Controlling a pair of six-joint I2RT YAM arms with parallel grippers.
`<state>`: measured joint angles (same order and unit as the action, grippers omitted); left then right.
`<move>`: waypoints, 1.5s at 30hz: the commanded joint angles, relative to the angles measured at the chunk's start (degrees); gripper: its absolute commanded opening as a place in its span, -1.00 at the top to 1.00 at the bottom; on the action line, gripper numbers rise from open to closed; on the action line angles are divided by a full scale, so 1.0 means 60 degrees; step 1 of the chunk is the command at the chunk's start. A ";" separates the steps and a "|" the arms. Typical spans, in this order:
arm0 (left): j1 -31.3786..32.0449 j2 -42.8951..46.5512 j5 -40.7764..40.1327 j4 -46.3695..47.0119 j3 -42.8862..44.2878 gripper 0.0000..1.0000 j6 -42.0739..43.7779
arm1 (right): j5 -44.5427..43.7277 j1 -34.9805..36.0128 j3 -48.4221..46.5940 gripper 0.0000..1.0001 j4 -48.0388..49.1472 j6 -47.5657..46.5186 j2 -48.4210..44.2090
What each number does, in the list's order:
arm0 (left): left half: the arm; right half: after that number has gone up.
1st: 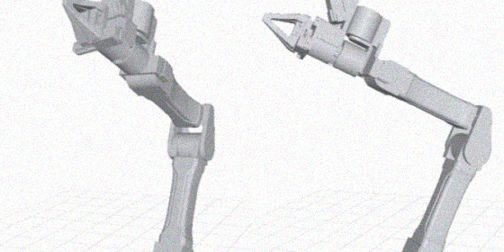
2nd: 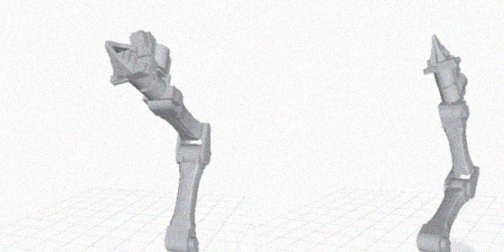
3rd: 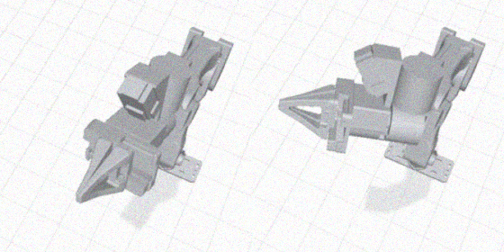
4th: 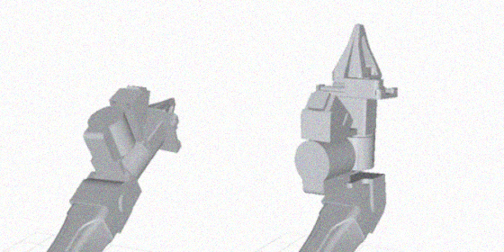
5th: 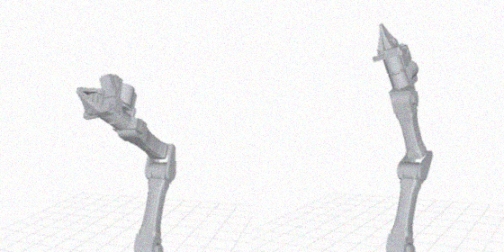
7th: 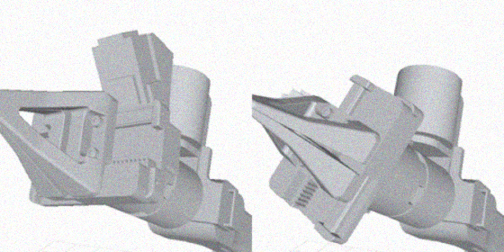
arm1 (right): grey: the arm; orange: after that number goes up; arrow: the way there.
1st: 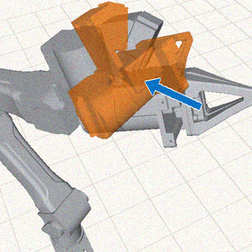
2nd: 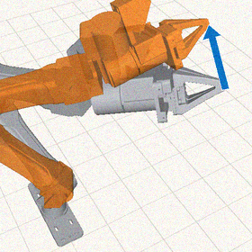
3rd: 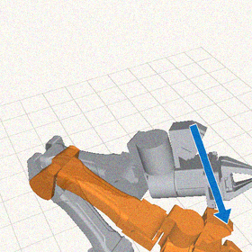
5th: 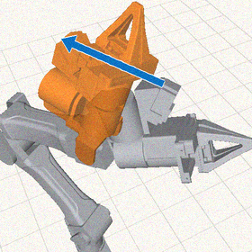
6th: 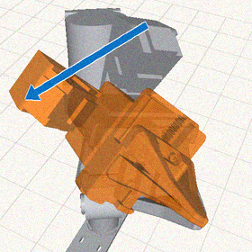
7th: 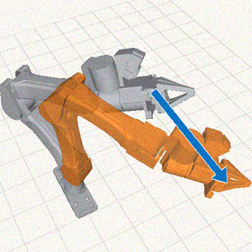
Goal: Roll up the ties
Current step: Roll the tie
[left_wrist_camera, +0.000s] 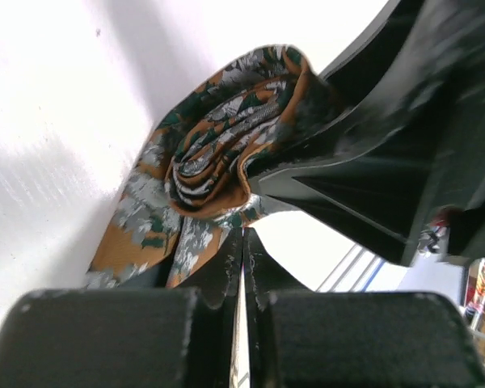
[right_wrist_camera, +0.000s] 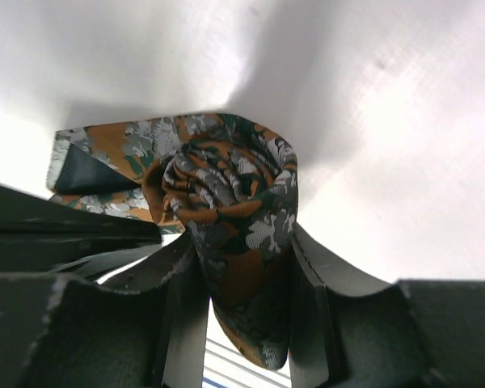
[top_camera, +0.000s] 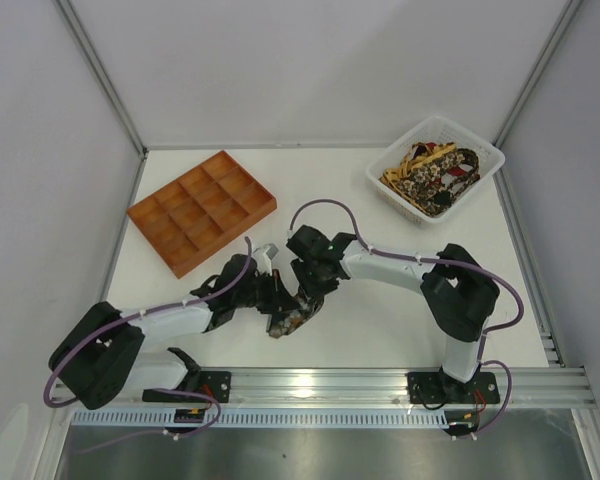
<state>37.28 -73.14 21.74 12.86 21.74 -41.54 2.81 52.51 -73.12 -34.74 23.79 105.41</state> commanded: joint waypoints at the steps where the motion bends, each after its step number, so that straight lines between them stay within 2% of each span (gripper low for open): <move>1: -0.0090 0.0544 -0.0239 -0.0239 0.0171 0.93 0.0097 | -0.2620 0.0402 -0.0234 0.70 -0.1796 0.0135 0.0069; 5: -0.0075 0.0152 -0.0195 -0.0021 0.0200 0.92 0.0068 | -0.3309 0.0798 -0.0615 0.68 -0.2207 0.0501 0.0318; 11: -0.0090 -0.0991 0.0039 0.0946 0.0288 0.96 -0.0166 | -0.3266 0.1267 -0.0718 0.58 -0.2091 0.0825 0.0406; 17: -0.0075 -0.1140 0.0187 0.1591 0.0289 0.96 -0.0503 | -0.3164 0.1472 -0.0704 0.47 -0.2018 0.0986 0.0363; 21: -0.0090 -0.1388 0.0288 0.1927 0.0230 0.96 -0.0664 | -0.2944 0.1546 -0.0543 0.27 -0.1739 0.1030 0.0172; 28: -0.0133 -0.2252 0.0420 0.2601 0.0171 0.97 -0.1030 | -0.2695 0.1678 -0.0498 0.14 -0.1461 0.0825 0.0099; 32: -0.0178 -0.2516 0.0420 0.2851 0.0039 0.98 -0.1104 | -0.2621 0.1736 -0.0411 -0.13 -0.1300 0.0679 -0.0062; 36: -0.0207 -0.2531 0.0391 0.2837 -0.0004 0.98 -0.1046 | -0.2738 0.1736 -0.0381 -0.29 -0.1299 0.0503 -0.0311; 45: -0.0207 -0.2516 0.0362 0.2749 0.0010 0.99 -0.0972 | -0.2827 0.1751 -0.0323 -0.42 -0.1212 0.0254 -0.0854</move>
<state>36.34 -87.77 24.58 28.01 21.87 -47.62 -14.50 62.48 -74.98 -43.20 26.44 103.22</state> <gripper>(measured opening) 0.014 0.706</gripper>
